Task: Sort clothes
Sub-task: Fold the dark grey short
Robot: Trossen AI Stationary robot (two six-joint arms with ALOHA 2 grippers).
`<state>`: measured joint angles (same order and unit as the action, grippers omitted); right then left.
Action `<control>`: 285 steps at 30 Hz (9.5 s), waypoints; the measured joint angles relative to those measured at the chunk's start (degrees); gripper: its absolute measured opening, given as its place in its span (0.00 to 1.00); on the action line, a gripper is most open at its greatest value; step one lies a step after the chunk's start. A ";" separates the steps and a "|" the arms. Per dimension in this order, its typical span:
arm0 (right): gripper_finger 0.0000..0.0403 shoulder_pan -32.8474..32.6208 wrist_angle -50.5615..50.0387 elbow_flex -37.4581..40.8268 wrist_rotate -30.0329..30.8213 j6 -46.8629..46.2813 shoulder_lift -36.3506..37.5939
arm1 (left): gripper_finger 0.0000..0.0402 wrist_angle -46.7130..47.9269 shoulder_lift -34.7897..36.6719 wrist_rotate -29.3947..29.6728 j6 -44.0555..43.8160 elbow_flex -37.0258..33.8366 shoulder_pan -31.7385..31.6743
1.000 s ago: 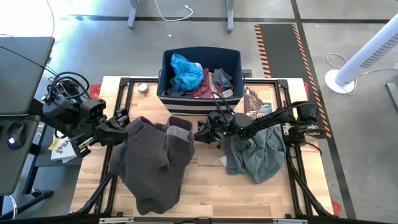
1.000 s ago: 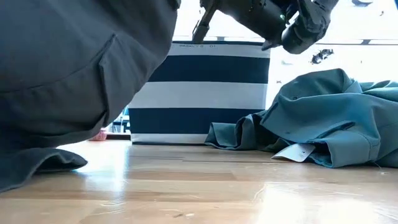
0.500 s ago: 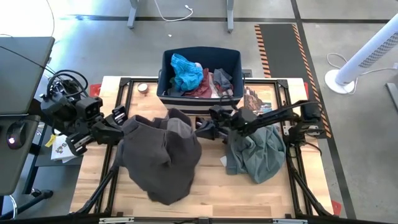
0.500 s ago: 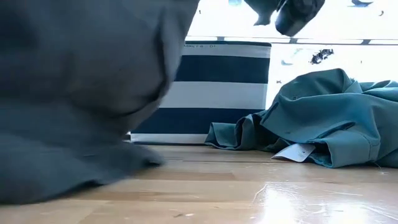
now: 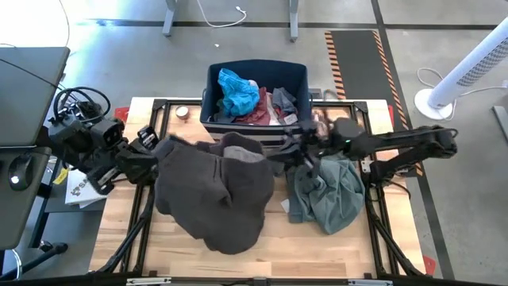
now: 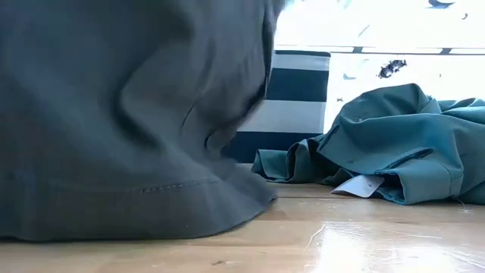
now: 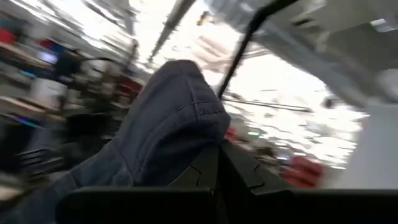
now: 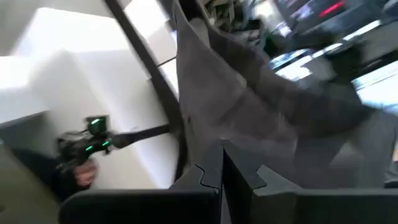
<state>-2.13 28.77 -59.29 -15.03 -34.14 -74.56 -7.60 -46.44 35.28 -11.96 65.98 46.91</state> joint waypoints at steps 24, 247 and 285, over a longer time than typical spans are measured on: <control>0.09 -0.04 -28.60 -0.06 7.12 -7.85 3.30 | 0.00 0.68 0.83 6.97 -4.14 0.00 -4.89; 0.45 -32.37 -87.22 -34.34 24.13 -35.42 -20.45 | 0.00 68.32 -33.00 11.03 -77.47 -0.33 19.74; 0.64 -38.23 -39.28 8.90 33.66 -42.79 -13.09 | 0.00 67.31 -32.96 4.77 -79.06 -0.33 19.77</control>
<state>-40.36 -10.50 -50.39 18.62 -76.93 -87.66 59.70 -79.40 40.05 -91.02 65.65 66.67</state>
